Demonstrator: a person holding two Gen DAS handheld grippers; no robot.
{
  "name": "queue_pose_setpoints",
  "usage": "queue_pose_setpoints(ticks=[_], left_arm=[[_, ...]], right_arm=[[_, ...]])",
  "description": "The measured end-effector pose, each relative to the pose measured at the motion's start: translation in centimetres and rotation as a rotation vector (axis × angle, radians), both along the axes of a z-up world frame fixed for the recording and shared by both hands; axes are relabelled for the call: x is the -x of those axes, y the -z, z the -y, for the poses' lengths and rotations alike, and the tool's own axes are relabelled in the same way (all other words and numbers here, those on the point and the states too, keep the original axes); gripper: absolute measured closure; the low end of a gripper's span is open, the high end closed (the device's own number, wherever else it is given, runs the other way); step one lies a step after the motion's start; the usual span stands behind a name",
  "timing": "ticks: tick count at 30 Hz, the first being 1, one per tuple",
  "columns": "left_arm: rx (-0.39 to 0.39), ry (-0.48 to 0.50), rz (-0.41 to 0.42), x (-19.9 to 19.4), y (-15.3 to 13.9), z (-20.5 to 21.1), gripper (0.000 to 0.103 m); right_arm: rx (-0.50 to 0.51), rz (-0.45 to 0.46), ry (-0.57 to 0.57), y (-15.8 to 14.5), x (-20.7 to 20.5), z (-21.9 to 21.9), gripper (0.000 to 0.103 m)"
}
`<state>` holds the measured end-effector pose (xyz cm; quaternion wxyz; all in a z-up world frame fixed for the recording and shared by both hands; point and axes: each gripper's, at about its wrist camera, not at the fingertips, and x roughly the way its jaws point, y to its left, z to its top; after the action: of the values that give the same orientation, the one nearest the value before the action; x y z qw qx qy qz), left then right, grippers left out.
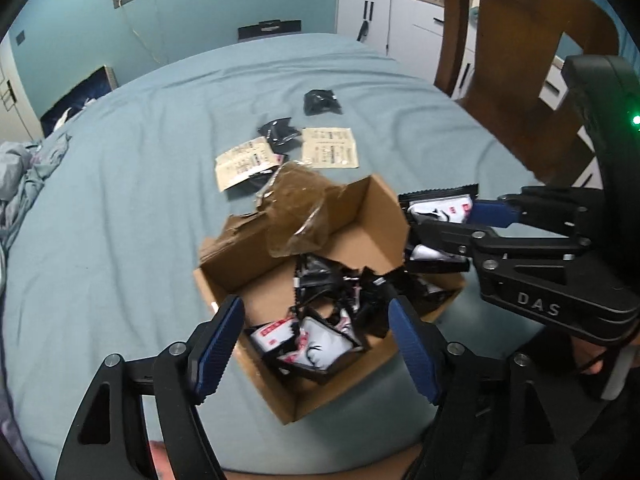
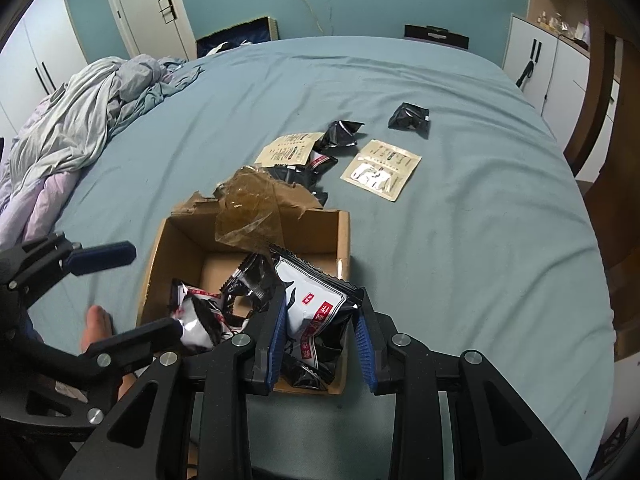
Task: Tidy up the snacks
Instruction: 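Carry the held packets over the box with both tools, then open the right tool to drop its packets into the box while the left tool releases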
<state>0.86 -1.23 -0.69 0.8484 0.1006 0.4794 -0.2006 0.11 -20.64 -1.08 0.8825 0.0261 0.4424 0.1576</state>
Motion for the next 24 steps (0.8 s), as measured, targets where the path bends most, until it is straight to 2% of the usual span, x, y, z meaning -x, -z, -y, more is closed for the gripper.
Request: queue_pose_setpoints(ticks=[8, 13, 15, 17, 19, 20, 21, 24], left_arm=[[-0.008, -0.089, -0.030, -1.0, 0.7, -1.4, 0.024], [-0.002, -0.102, -0.040, -1.0, 0.7, -1.7, 0.024], [-0.007, -0.099, -0.038, -0.9, 0.7, -1.6, 0.024], [-0.014, -0.094, -0.035, -0.8, 0.7, -1.4, 0.024], [-0.020, -0.088, -0.034, -0.8, 0.8, -1.3, 0.024], [-0.022, -0.087, -0.035, -0.8, 0.8, -1.3, 0.024], [-0.025, -0.087, -0.036, -0.8, 0.8, -1.2, 0.024], [-0.030, -0.087, -0.039, -0.9, 0.9, -1.1, 0.024]], right_arm=[[0.005, 0.003, -0.011, 0.0, 0.1, -0.2, 0.073], [0.014, 0.025, -0.035, -0.2, 0.9, -0.7, 0.073], [-0.008, 0.027, -0.046, -0.5, 1.1, -0.7, 0.073], [-0.089, 0.039, -0.065, -1.1, 1.5, -0.2, 0.071], [-0.144, 0.050, -0.062, -1.4, 1.8, 0.3, 0.058], [-0.165, 0.052, -0.047, -1.4, 1.8, 0.7, 0.040], [-0.184, 0.058, -0.020, -1.4, 1.8, 1.1, 0.027], [-0.184, 0.065, 0.031, -1.3, 1.8, 2.0, 0.024]])
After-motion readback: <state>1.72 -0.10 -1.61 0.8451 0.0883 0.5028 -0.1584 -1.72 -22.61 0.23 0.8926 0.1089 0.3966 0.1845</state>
